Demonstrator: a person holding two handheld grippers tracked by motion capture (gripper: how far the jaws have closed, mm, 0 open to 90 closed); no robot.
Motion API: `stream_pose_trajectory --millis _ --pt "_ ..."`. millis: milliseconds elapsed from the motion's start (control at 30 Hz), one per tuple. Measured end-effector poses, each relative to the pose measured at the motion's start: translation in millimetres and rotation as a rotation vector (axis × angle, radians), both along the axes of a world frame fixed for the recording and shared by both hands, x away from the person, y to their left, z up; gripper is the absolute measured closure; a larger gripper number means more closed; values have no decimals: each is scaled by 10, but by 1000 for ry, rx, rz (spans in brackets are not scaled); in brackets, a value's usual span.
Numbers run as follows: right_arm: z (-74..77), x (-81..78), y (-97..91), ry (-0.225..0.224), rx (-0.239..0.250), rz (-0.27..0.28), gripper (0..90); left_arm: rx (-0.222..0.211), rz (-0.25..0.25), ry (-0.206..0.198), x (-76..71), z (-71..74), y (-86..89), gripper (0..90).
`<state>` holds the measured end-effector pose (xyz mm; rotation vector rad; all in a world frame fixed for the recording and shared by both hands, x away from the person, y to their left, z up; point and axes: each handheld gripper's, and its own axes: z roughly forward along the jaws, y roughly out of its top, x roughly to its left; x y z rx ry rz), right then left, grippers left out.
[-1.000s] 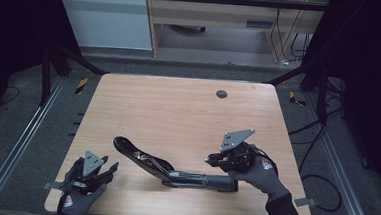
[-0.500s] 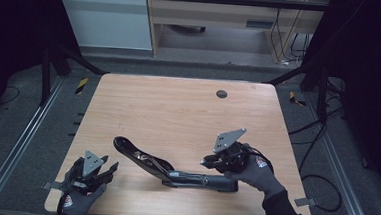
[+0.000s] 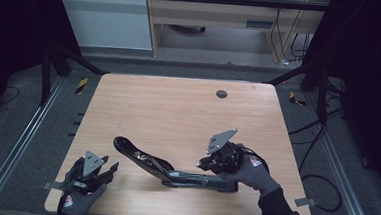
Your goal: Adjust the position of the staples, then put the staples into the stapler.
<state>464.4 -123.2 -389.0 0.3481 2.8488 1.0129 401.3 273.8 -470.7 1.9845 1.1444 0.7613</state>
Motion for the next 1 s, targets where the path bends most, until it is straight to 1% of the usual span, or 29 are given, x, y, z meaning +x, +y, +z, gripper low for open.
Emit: stream_pose_trajectory --millis 33,67,133,233,367,433,533,667,800,933,967,1000 --pt "4 1 12 -6 -5 9 785 0 -2 0 3 0 2 549" --pt "9 -2 24 -3 -6 13 785 1 -4 3 5 -1 4 549" --pt "25 -1 37 -9 -17 15 784 -1 -4 3 3 -4 0 549" --pt "39 -7 53 -4 -22 20 785 -1 -2 -1 5 0 -2 549" --pt "30 1 93 -9 -50 34 785 3 -3 0 6 0 -4 549" --pt "25 0 112 -4 -55 36 785 -1 -3 -1 5 4 -1 548" --pt "0 15 147 -3 -73 49 785 -3 -3 0 8 0 5 548" --pt "-31 27 183 1 -74 54 785 -2 -2 0 9 1 5 544" --pt "-66 26 232 3 -99 60 785 -3 -1 -2 6 3 4 542" --pt "-98 33 264 9 -111 62 785 -3 0 -1 9 2 4 540" --pt "-96 34 268 13 -123 67 785 -2 -1 -1 9 2 4 540" --pt "-106 41 274 8 -116 71 785 -1 -1 -2 7 2 2 540"
